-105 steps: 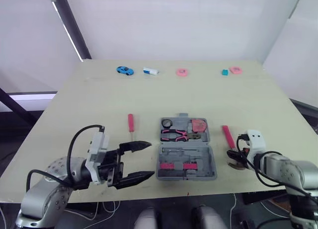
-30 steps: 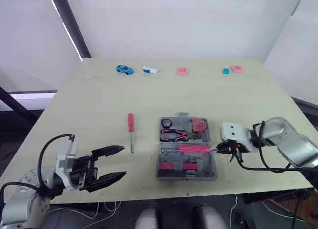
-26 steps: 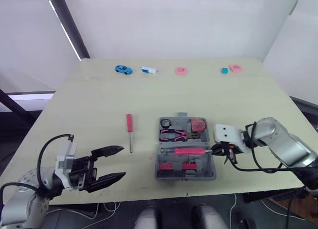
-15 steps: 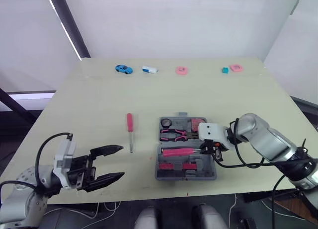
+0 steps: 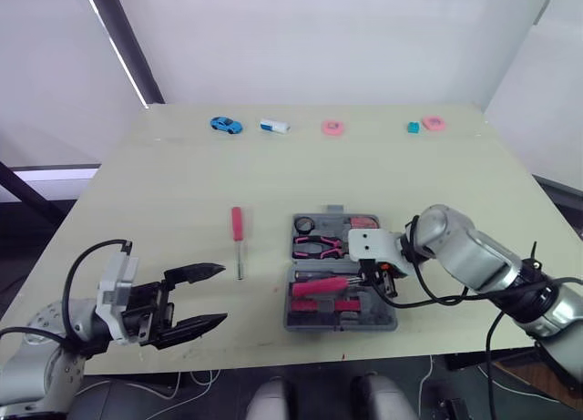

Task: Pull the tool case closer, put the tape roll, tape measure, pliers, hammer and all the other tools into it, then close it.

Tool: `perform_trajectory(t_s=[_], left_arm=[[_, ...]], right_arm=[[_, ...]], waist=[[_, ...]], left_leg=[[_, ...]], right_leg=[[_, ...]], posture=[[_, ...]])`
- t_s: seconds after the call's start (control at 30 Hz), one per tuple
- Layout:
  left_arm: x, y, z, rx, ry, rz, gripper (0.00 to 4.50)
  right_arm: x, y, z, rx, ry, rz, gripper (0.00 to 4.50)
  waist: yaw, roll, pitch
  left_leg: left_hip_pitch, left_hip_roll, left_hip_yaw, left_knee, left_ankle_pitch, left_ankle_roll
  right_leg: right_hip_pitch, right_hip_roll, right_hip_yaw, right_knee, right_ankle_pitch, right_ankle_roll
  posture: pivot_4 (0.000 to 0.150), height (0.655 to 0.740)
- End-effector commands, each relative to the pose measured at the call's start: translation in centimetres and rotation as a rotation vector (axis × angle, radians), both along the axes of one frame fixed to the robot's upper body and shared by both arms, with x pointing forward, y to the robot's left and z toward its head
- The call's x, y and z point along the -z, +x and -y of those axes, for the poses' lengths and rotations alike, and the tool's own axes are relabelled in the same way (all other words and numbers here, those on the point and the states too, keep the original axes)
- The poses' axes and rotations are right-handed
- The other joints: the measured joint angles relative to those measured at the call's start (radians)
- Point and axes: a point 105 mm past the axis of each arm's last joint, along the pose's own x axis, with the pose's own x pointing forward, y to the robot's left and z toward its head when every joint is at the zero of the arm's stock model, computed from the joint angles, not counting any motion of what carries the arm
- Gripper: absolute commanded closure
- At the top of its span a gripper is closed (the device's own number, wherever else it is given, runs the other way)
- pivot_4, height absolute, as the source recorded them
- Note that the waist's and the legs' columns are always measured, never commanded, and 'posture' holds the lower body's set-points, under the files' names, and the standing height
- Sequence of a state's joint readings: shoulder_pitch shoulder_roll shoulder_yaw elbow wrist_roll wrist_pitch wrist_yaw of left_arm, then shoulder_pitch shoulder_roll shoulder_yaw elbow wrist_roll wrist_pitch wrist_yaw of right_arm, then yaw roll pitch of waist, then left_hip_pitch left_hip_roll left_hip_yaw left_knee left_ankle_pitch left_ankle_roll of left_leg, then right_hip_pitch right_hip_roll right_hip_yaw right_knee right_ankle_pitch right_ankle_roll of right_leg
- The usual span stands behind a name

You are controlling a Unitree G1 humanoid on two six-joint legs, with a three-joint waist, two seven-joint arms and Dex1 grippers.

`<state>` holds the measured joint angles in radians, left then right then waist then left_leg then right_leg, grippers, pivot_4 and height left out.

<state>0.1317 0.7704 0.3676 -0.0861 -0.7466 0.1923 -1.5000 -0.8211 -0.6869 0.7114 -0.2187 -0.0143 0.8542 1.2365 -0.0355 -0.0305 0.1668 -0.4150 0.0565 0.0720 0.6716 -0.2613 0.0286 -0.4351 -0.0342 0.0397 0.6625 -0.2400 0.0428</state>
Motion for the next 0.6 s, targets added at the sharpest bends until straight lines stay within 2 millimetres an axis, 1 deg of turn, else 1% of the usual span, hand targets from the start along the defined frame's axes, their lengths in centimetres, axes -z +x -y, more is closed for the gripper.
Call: perform_trajectory(t_s=[0.03, 0.27, 0.6], left_arm=[[-0.6, 0.0, -0.1, 0.0, 0.009, 0.021, 0.0], [-0.4, -0.1, 0.3, -0.002, 0.003, 0.02, 0.0], [-0.4, -0.1, 0.5, -0.008, -0.001, 0.023, 0.0]], right_arm=[[-0.2, 0.2, -0.3, -0.011, -0.011, 0.038, 4.38], [1.5, 0.6, -1.1, 0.013, -0.004, 0.029, 4.38], [2.7, 0.4, -1.6, -0.007, -0.002, 0.002, 4.38]], waist=[[0.0, 0.0, 0.0], [-0.003, 0.0, 0.0], [-0.006, 0.0, 0.0]], left_leg=[[0.0, 0.0, 0.0, 0.0, 0.0, 0.0], [0.0, 0.0, 0.0, 0.0, 0.0, 0.0], [0.001, 0.0, 0.0, 0.0, 0.0, 0.0]], right_leg=[[0.0, 0.0, 0.0, 0.0, 0.0, 0.0], [0.0, 0.0, 0.0, 0.0, 0.0, 0.0], [0.0, 0.001, 0.0, 0.001, 0.0, 0.0]], posture=[[0.15, 0.74], [0.15, 0.74], [0.15, 0.74]])
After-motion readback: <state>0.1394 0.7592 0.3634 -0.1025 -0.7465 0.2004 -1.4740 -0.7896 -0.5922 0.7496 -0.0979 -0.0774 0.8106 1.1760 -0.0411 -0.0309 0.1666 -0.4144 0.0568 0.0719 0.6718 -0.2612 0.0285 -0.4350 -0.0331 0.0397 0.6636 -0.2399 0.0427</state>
